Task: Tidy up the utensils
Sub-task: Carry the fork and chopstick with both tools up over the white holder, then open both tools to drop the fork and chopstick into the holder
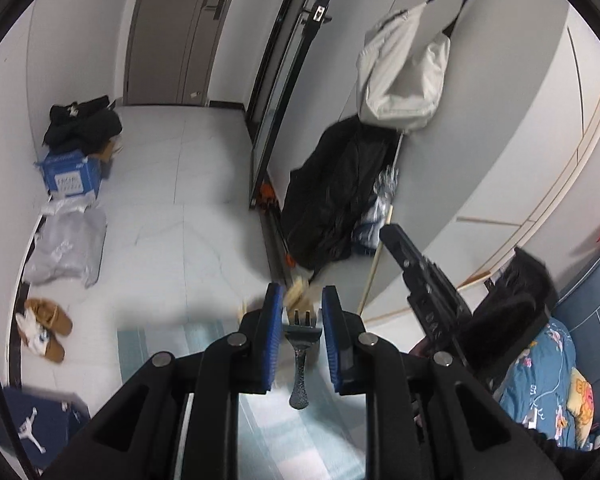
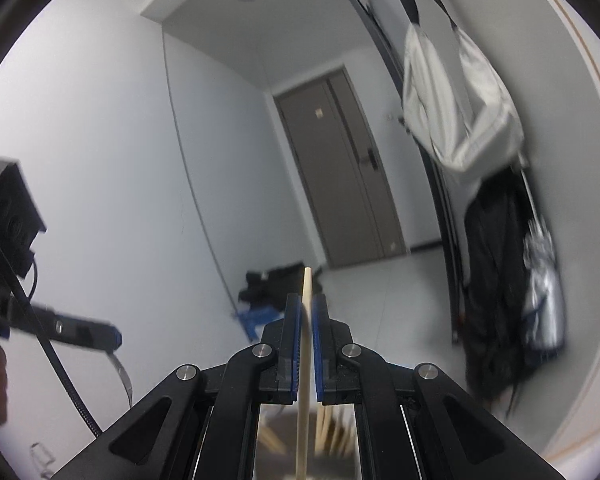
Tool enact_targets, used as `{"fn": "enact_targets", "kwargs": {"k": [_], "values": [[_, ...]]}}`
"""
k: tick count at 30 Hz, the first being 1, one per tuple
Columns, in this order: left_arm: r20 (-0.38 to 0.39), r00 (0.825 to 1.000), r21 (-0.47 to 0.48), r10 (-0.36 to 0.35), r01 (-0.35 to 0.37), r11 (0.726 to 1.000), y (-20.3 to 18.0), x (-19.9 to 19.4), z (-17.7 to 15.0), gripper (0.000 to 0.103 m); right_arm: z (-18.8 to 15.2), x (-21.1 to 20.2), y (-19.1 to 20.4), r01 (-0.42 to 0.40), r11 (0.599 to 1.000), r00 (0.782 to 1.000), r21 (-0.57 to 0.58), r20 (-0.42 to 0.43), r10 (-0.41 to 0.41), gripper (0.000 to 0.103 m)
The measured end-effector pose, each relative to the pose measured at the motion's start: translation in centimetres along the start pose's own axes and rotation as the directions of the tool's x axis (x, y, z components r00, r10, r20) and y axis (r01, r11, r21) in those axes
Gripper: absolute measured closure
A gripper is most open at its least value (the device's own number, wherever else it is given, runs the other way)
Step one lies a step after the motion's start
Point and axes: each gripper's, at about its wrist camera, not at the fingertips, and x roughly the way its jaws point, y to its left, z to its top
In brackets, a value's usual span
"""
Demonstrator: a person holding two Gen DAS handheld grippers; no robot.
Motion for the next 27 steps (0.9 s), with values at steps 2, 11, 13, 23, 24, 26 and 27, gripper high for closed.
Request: {"fn": "enact_targets", "kwargs": {"k": [2,11,13,23,24,26,27], "values": [[0.007,1.0,0.014,0.008,-0.008,1.0,0.5,0.8,1.2,0.088,0.6,1.3,-0.2,0.009,1.0,0.999,0.002,0.037,-0.009,0.098],[0.003,1.0,0.063,0.029,-0.029,0.998,2.1,4.5,3.3,0.088,0.2,6.7,-2.0,0.063,0.991,0.993,0.114,0.094,-0.074,0.098],[-0.005,1.0,0.07,0.027,-0.027,0.997,2.3,5.0,3.3,0.088,-0.6,7.2,-1.9,0.076,0.989,0.991,0.124,0.1,-0.089,0.098],[-0.053,0.998,0.044,0.016,-0.014,0.999,3.8,7.3,2.3,0.088,-3.6,7.6,-1.8,0.127,0.982,0.975,0.136,0.164,-0.149,0.098],[-0.055,0.998,0.042,0.019,-0.017,0.999,3.8,7.5,2.3,0.088,-4.0,7.7,-1.7,0.125,0.984,0.977,0.128,0.157,-0.145,0.098],[-0.058,0.998,0.052,0.028,-0.025,0.998,3.7,7.8,2.0,0.088,-4.6,7.6,-1.7,0.132,0.984,0.977,0.116,0.152,-0.149,0.098],[-0.063,0.998,0.063,0.032,-0.029,0.998,3.6,7.9,1.8,0.088,-4.7,7.6,-1.7,0.128,0.985,0.978,0.115,0.151,-0.144,0.098]]}}
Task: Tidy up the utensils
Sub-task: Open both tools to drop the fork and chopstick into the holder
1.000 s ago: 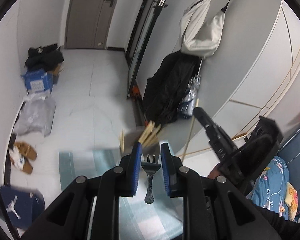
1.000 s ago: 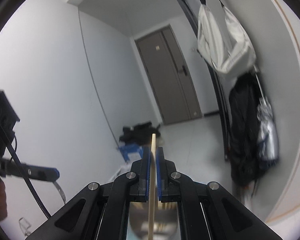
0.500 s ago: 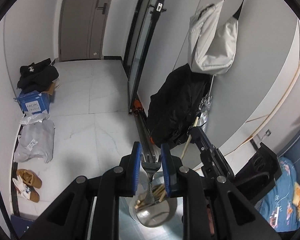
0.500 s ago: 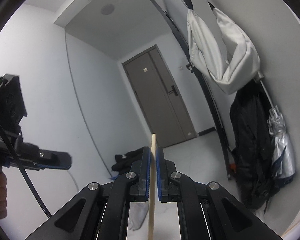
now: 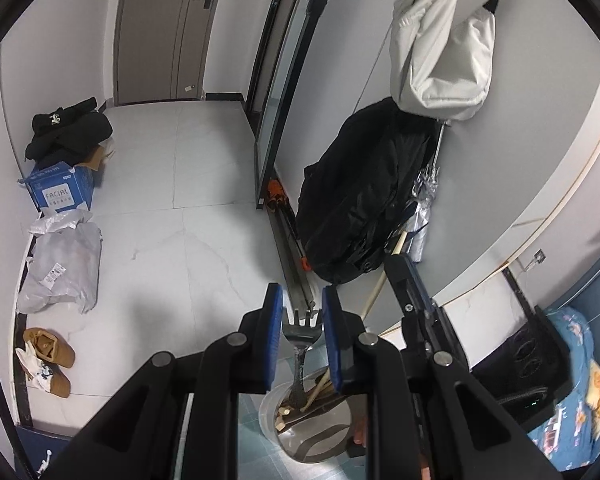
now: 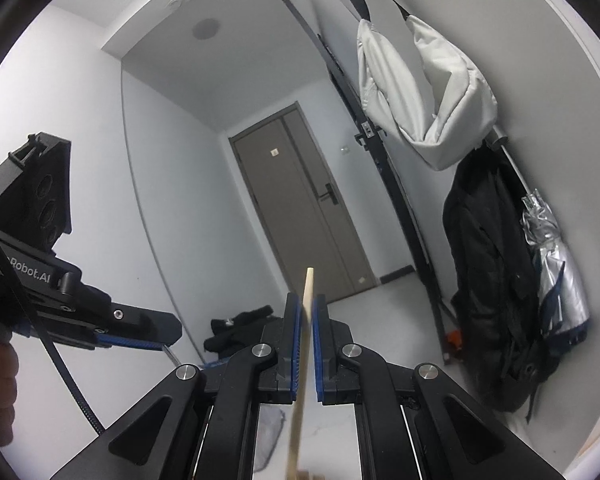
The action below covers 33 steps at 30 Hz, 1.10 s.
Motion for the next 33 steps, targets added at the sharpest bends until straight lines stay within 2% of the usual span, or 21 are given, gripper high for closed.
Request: {"fn": "enact_targets", "kwargs": {"k": [6,12,17,20,22,25,26,27,28,30,32,33], "values": [[-0.012,1.0,0.018,0.008,-0.008,1.0,-0.5,0.2,-0.9,0.088,-0.4,-1.2,0.5,-0.029,0.998,0.998,-0.05,-0.051,0.026,0.098],[-0.046,0.998,-0.042,-0.034,0.032,0.999,0.2,1.0,-2.2,0.087,-1.7,-2.9,1.4,-0.094,0.987,0.989,-0.13,-0.127,0.077,0.098],[-0.063,0.996,-0.077,-0.065,0.06,0.995,0.3,1.6,-4.0,0.087,-3.7,-4.1,1.1,-0.113,0.987,0.967,-0.114,-0.24,0.083,0.098],[-0.031,0.997,-0.068,-0.074,0.072,0.995,-0.1,0.7,-4.6,0.085,-4.4,-4.7,1.1,-0.13,0.982,0.949,-0.136,-0.304,0.084,0.098],[0.015,0.999,-0.066,-0.052,0.053,0.996,-0.3,-0.4,-5.0,0.085,-4.5,-5.4,0.9,-0.127,0.983,0.942,-0.133,-0.327,0.078,0.094],[0.053,0.998,-0.104,-0.032,0.037,0.994,-0.2,-1.8,-5.7,0.074,-4.0,-6.6,0.6,-0.147,0.982,0.924,-0.121,-0.37,0.093,0.093],[0.078,0.997,-0.113,-0.003,0.012,0.994,-0.4,-2.6,-6.1,0.067,-3.7,-7.2,0.5,-0.15,0.982,0.924,-0.119,-0.37,0.097,0.089],[0.11,0.993,-0.111,0.034,-0.022,0.994,-0.7,-3.5,-6.6,0.064,-3.4,-7.8,0.5,-0.15,0.982,0.924,-0.119,-0.369,0.096,0.081],[0.129,0.989,-0.106,0.07,-0.056,0.993,-0.9,-4.1,-6.9,0.063,-3.0,-8.7,0.4,-0.152,0.981,0.924,-0.117,-0.369,0.099,0.076],[0.153,0.979,-0.101,0.137,-0.122,0.987,-1.6,-5.1,-7.7,0.063,-2.4,-10.4,0.5,-0.158,0.98,0.922,-0.12,-0.374,0.103,0.057],[0.175,0.971,-0.126,0.165,-0.144,0.982,-2.2,-6.5,-8.7,0.063,-1.9,-11.7,0.8,-0.151,0.978,0.921,-0.142,-0.378,0.088,0.051],[0.187,0.965,-0.136,0.182,-0.158,0.978,-2.5,-7.2,-9.2,0.059,-1.6,-12.3,1.0,-0.151,0.978,0.919,-0.146,-0.385,0.085,0.051]]}}
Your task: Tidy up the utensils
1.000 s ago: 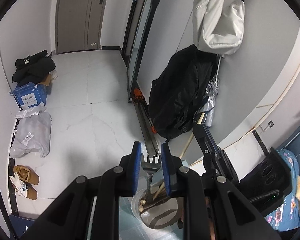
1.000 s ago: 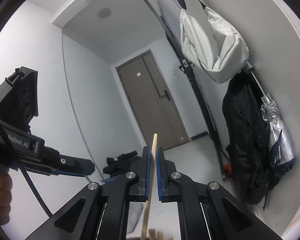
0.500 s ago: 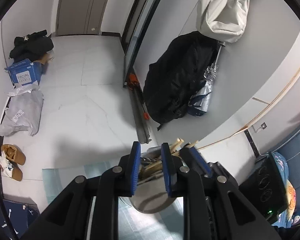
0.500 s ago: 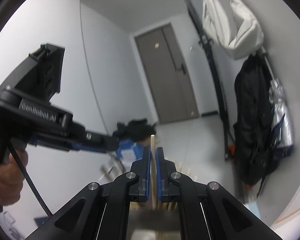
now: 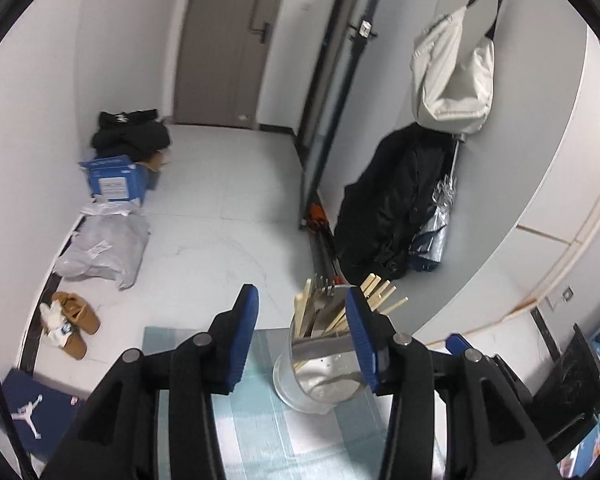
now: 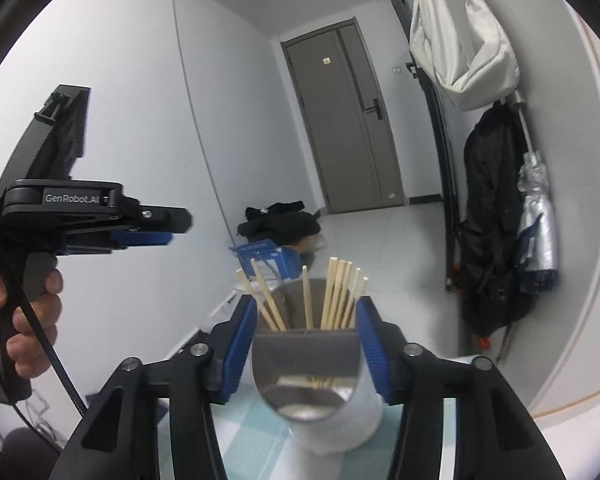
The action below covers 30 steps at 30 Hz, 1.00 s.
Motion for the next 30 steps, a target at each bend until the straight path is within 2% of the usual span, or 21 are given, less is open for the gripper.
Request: {"fn": "enact_targets", "kwargs": {"k": [1,3,8,10,18,30], "values": [[0.012,1.0,-0.002,0.014,-0.014,1.0,-0.2,-0.5,-0.2,0.056,0.0,-0.6,0.1,-0.008,1.0,1.0,0.002,-0.006,0.008,0.051],[0.046,0.998,-0.001,0.049,-0.049,0.999,-0.7,-1.8,-0.9,0.04,0.1,-2.0,0.2,-0.012,1.0,1.0,0.017,-0.012,0.012,0.05],[0.1,0.989,-0.014,0.113,-0.112,0.994,-1.6,-4.4,-2.4,0.023,0.4,-5.0,0.2,-0.005,0.999,1.0,0.045,0.001,0.005,0.039],[0.117,0.985,-0.018,0.13,-0.129,0.992,-1.7,-5.1,-3.0,0.021,0.7,-5.8,0.3,-0.023,0.998,1.0,0.057,-0.014,0.024,0.037],[0.18,0.964,-0.055,0.197,-0.19,0.98,-2.3,-7.1,-5.2,0.001,0.9,-8.5,0.8,-0.031,0.997,0.999,0.065,-0.016,0.032,0.022],[0.212,0.947,-0.059,0.243,-0.236,0.97,-2.6,-8.1,-7.6,0.001,0.8,-10.7,1.8,-0.023,1.0,1.0,0.019,0.016,0.023,0.006]]}}
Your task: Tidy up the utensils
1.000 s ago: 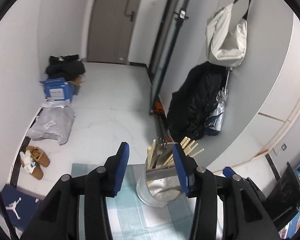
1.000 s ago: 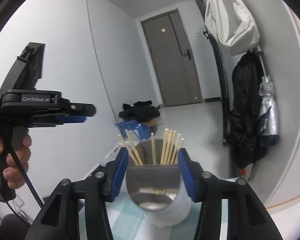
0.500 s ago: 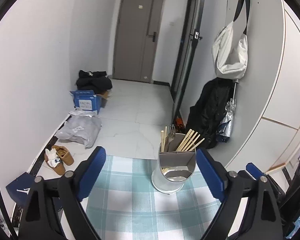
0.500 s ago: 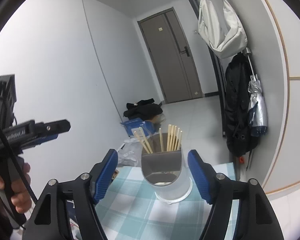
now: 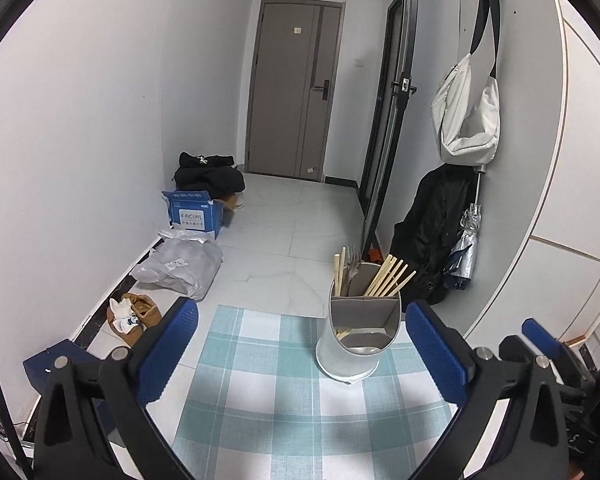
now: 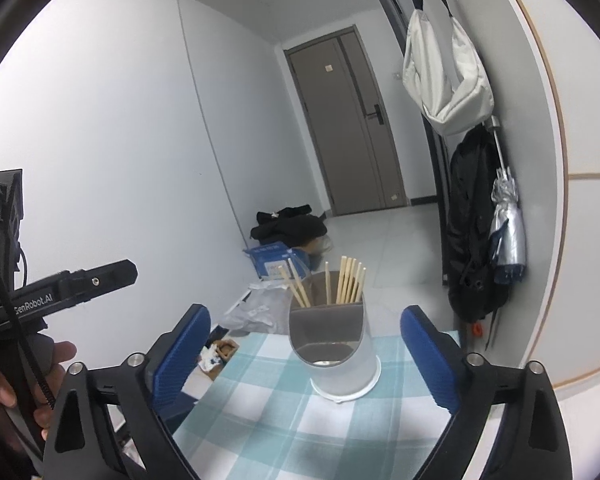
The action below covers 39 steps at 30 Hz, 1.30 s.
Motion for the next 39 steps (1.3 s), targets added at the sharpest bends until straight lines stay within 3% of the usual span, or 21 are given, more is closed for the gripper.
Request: {"fn": "enact_targets", "kwargs": {"k": [7,22,39], "values": [[0.006,1.0,-0.017,0.008,-0.008,1.0,0.3,-0.5,-0.8,0.001,-0.4,-0.4,0.2,0.004,1.0,1.0,-0.008,0.005,-0.004,0.0],[0.077,0.995,0.002,0.065,-0.066,0.998,1.1,0.3,-3.5,0.001,-3.0,-0.1,0.1,0.039,0.997,0.999,-0.061,0.018,-0.038,0.0],[0.048,0.997,-0.003,0.058,-0.058,0.998,1.3,1.5,-5.1,0.001,-4.4,0.7,-0.4,0.053,0.998,0.998,-0.038,-0.014,-0.054,0.0]]}}
